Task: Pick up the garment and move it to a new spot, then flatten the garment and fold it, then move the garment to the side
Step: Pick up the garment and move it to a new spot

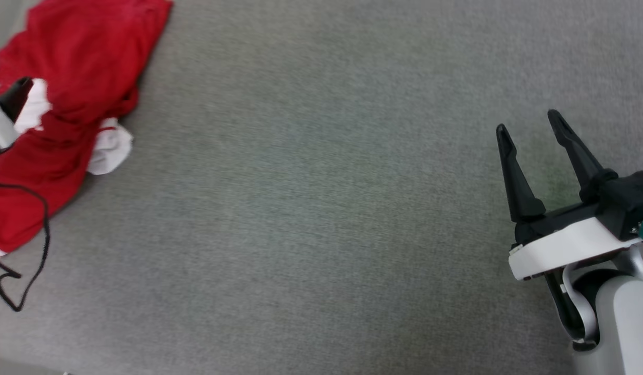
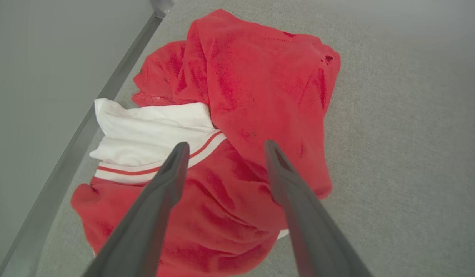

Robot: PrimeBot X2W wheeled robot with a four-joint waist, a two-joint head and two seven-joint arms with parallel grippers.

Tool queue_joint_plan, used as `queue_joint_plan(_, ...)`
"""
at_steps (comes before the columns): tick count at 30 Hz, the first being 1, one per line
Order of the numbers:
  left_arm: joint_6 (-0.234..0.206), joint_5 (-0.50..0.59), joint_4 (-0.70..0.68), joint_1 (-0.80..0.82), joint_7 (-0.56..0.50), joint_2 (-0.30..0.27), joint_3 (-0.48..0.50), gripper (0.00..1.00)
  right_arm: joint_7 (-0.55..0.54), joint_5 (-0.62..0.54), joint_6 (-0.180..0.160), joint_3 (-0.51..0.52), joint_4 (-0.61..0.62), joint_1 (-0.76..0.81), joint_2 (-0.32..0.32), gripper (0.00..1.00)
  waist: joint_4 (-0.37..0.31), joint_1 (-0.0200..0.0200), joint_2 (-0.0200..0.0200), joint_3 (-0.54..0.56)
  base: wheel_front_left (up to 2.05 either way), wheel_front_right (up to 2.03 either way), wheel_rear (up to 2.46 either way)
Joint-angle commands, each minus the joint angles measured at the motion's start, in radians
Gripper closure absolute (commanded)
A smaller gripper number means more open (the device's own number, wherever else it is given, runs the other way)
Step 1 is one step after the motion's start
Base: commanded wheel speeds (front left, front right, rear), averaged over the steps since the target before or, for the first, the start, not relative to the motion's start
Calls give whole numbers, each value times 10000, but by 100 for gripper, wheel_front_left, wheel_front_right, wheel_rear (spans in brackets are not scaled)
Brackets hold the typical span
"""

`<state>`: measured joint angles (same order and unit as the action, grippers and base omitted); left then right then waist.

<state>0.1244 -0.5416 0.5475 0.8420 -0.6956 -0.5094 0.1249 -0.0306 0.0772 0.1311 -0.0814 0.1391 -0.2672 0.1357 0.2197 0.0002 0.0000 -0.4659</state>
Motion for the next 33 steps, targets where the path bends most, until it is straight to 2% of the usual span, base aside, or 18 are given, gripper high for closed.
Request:
queue_joint_plan(1, -42, -99, 77, 80, -383, -162, 65, 0, 78, 41, -7, -62, -64, -240, 11, 0, -752, -2, 0, -839, 0, 0, 0)
queue_joint_plan(7, -518, -338, 233, -385, -1672, -585, 283, 0, 293, 170, -7, -249, -291, -534, 32, 0, -1161, -2, 0, -1422, 0, 0, 0)
queue_joint_plan(12, -754, -416, 471, -843, -1834, -339, 272, 0, 385, 236, -7, -268, -403, -571, 73, 0, -1251, -2, 0, -1511, 0, 0, 0)
queue_joint_plan(13, -1004, -404, 763, -1114, -2084, -114, 182, 48, 392, 277, -5, -272, -437, -611, 63, 0, -1262, -2, 0, -1507, 0, 0, 0)
queue_joint_plan(14, -1053, -431, 801, -1162, -2134, -45, 182, 58, 386, 278, -7, -270, -440, -623, 64, 0, -1259, -2, 0, -1491, 0, 0, 0)
queue_joint_plan(15, -1102, -434, 794, -1196, -2088, -12, 166, 100, 385, 290, -7, -261, -446, -633, 63, 0, -1246, -2, 0, -1458, 0, 0, 0)
queue_joint_plan(17, -1120, -304, 650, -1184, -1737, -62, 154, 100, 385, 275, -7, -222, -433, -656, 80, 0, -1208, -2, 0, -1387, 0, 0, 0)
queue_joint_plan(23, -1415, 370, 382, -770, 315, -437, 273, 100, 418, 276, -7, -119, -610, -406, 25, 0, -971, -2, 0, -652, 0, 0, 0)
queue_joint_plan(25, -1508, 475, 414, -574, 966, -341, 288, 100, 442, 293, -7, -94, -664, -318, -26, 0, -873, -2, 0, -303, 0, 0, 0)
queue_joint_plan(31, -1087, 932, 454, -92, 3036, -325, -16, 100, 334, 288, -7, 11, -890, 66, -207, 0, -612, -2, 0, 843, 0, 0, 0)
queue_joint_plan(32, -723, 1076, 491, 191, 4343, -239, -153, 100, 296, 319, -7, 63, -970, 273, -332, 0, -569, -2, 0, 1409, 0, 0, 0)
queue_joint_plan(33, -616, 1146, 573, 243, 4733, -213, -240, 100, 312, 323, -7, 70, -1027, 351, -375, 0, -585, -2, 0, 1639, 0, 0, 0)
